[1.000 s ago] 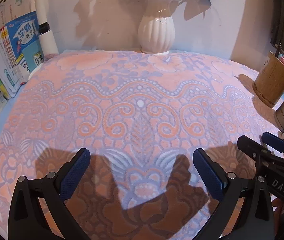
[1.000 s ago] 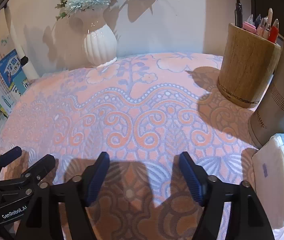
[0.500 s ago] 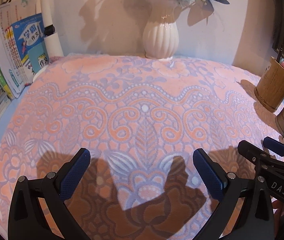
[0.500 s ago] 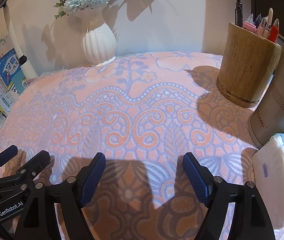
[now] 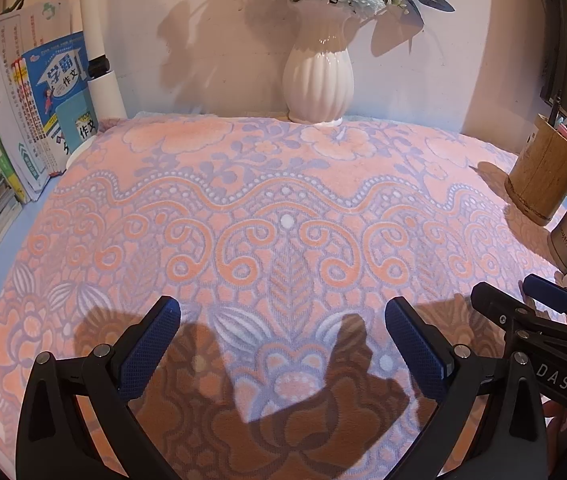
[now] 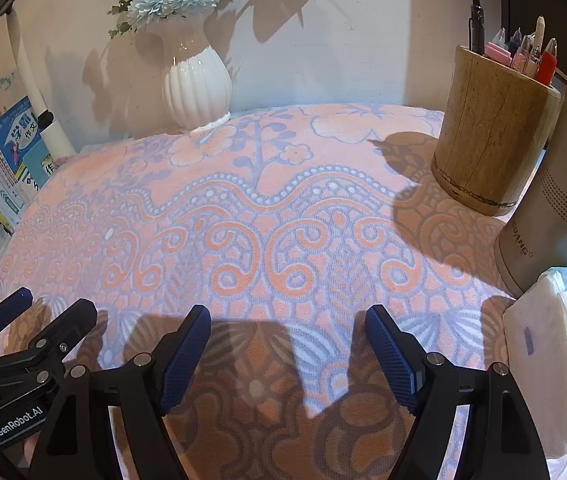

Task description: Organize soft objects

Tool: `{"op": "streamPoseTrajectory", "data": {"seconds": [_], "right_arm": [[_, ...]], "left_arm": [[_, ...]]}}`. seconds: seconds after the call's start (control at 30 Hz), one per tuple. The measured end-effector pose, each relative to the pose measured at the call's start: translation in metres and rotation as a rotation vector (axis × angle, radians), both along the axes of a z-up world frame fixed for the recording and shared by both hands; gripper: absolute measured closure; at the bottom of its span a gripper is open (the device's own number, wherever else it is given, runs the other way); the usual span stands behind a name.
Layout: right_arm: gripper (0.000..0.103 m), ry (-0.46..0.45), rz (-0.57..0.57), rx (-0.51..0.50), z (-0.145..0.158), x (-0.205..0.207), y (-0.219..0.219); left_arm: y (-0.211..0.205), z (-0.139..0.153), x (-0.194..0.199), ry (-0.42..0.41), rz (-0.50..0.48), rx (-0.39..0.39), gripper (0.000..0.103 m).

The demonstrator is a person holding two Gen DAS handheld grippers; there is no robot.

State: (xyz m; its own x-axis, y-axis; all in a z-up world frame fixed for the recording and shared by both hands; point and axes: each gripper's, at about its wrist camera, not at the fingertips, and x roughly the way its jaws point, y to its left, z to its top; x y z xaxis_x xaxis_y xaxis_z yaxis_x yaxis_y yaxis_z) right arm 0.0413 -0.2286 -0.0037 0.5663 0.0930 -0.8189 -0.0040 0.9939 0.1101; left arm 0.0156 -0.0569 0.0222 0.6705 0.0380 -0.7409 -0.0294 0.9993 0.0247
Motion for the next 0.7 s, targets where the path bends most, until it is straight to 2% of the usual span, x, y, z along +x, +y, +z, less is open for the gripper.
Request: {"op": "streamPoseTrajectory", "data": {"seconds": [0.7], "right_arm": [[0.025,-0.012,-0.008,0.0,0.0012,-0.0016,-0.001]], "left_arm": [[0.0022,0.0002,0.0009,-0.006,0.016,0.004,0.001]]}}
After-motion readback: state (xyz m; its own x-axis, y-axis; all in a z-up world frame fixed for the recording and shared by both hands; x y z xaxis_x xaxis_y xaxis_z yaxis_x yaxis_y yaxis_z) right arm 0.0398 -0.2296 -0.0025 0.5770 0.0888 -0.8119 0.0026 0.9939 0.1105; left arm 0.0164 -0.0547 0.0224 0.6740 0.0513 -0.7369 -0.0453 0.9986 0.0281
